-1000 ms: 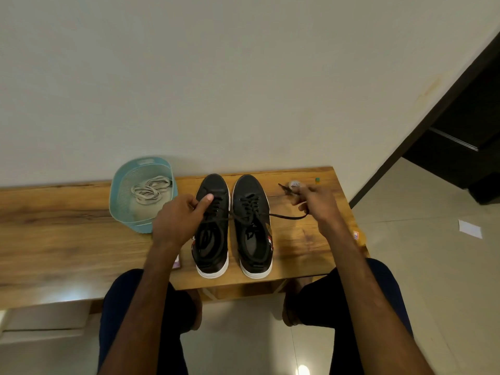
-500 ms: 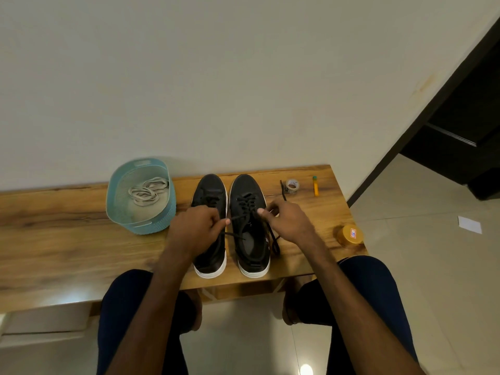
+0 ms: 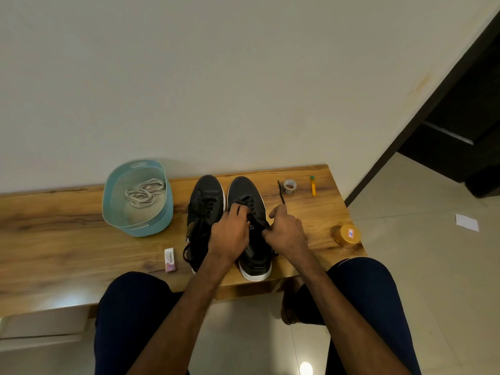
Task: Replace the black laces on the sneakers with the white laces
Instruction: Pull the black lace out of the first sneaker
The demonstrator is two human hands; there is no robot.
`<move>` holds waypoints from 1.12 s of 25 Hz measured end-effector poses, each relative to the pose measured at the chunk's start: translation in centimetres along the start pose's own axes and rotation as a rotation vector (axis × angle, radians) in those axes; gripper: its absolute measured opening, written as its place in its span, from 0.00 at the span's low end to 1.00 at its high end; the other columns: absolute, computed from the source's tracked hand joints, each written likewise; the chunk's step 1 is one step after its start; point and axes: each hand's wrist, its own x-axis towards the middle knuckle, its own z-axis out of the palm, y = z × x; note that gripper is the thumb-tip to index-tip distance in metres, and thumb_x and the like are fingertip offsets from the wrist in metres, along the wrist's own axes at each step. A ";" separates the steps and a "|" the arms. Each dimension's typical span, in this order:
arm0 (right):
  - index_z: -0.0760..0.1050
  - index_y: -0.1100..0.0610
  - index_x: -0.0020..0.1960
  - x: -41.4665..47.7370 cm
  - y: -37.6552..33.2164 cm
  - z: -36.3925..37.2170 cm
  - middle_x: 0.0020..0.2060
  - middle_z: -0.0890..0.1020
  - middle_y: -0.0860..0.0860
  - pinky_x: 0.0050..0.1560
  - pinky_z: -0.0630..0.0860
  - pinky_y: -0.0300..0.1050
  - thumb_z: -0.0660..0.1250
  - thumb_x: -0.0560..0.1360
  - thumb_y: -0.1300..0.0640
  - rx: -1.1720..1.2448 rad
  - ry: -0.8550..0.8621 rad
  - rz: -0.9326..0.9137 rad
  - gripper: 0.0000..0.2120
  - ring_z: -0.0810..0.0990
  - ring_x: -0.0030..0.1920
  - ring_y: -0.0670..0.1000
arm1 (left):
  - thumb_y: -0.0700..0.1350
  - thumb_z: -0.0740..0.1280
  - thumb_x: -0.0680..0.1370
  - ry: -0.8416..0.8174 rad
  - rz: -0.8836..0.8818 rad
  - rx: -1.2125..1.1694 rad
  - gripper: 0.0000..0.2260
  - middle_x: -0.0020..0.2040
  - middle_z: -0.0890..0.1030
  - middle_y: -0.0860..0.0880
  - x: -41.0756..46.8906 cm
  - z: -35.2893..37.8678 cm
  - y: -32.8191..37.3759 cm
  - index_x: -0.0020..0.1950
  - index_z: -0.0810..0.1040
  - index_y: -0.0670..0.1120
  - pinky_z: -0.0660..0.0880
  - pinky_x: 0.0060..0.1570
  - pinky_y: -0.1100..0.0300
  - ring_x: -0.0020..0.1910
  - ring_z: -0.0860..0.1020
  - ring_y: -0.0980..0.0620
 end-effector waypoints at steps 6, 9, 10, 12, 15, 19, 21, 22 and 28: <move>0.68 0.54 0.57 0.1 -0.2 0.1 0.45 0.82 0.49 0.73 0.56 0.64 0.69 0.73 0.54 -0.011 -0.037 0.041 0.16 0.79 0.56 0.56 | 0.45 0.60 0.82 0.092 -0.131 -0.091 0.13 0.62 0.74 0.48 -0.4 0.5 0.9 0.67 0.70 0.49 0.76 0.41 0.56 0.52 0.78 0.48; 0.68 0.52 0.56 0.0 -0.3 0.1 0.46 0.82 0.49 0.69 0.61 0.66 0.69 0.73 0.53 -0.012 -0.047 0.038 0.14 0.79 0.55 0.56 | 0.48 0.63 0.81 0.060 -0.106 0.010 0.13 0.61 0.73 0.49 0.2 0.2 0.7 0.65 0.69 0.49 0.77 0.40 0.56 0.51 0.79 0.49; 0.68 0.52 0.55 0.0 -0.3 0.1 0.46 0.82 0.49 0.69 0.61 0.66 0.69 0.73 0.52 -0.006 -0.051 0.035 0.14 0.79 0.55 0.56 | 0.49 0.64 0.81 0.055 -0.113 0.006 0.12 0.60 0.74 0.49 0.5 0.2 0.6 0.63 0.70 0.48 0.77 0.40 0.56 0.49 0.79 0.49; 0.68 0.52 0.55 0.0 -0.3 0.2 0.45 0.81 0.48 0.69 0.61 0.66 0.69 0.73 0.52 0.002 -0.057 0.034 0.15 0.79 0.54 0.55 | 0.49 0.66 0.79 0.077 -0.125 -0.072 0.09 0.55 0.74 0.50 0.8 0.2 0.6 0.57 0.71 0.48 0.75 0.37 0.58 0.43 0.79 0.49; 0.69 0.52 0.56 0.0 -0.3 0.3 0.42 0.78 0.46 0.69 0.61 0.66 0.70 0.73 0.52 -0.005 -0.055 0.035 0.15 0.79 0.53 0.54 | 0.46 0.67 0.78 0.113 -0.160 -0.254 0.05 0.46 0.76 0.51 0.9 0.0 0.2 0.48 0.71 0.49 0.67 0.34 0.62 0.38 0.75 0.53; 0.73 0.53 0.56 0.1 -0.5 0.5 0.44 0.79 0.48 0.72 0.55 0.70 0.69 0.75 0.49 -0.076 -0.038 0.009 0.13 0.80 0.54 0.56 | 0.46 0.63 0.81 -0.014 -0.468 -0.795 0.03 0.44 0.80 0.46 1.7 -0.9 -1.2 0.48 0.74 0.50 0.82 0.37 0.46 0.40 0.81 0.46; 0.74 0.53 0.55 0.0 -0.5 0.5 0.47 0.81 0.50 0.73 0.53 0.71 0.68 0.76 0.48 -0.099 -0.021 0.002 0.12 0.80 0.55 0.56 | 0.45 0.60 0.82 -0.082 -0.412 -0.784 0.05 0.49 0.79 0.47 1.6 -1.2 -1.4 0.52 0.75 0.52 0.82 0.42 0.41 0.44 0.81 0.45; 0.75 0.53 0.55 0.0 -0.6 0.4 0.47 0.81 0.50 0.73 0.52 0.71 0.69 0.76 0.47 -0.098 -0.015 0.004 0.12 0.80 0.56 0.56 | 0.44 0.60 0.82 -0.104 -0.306 -0.659 0.06 0.51 0.78 0.49 1.5 -1.3 -1.6 0.53 0.76 0.53 0.81 0.46 0.42 0.46 0.79 0.47; 0.74 0.52 0.57 0.1 -0.4 0.0 0.51 0.82 0.50 0.72 0.53 0.70 0.71 0.74 0.42 -0.100 -0.010 0.044 0.18 0.79 0.58 0.56 | 0.53 0.67 0.78 -0.027 0.020 -0.212 0.07 0.52 0.76 0.56 1.1 -1.6 -1.7 0.53 0.77 0.53 0.77 0.43 0.53 0.48 0.77 0.55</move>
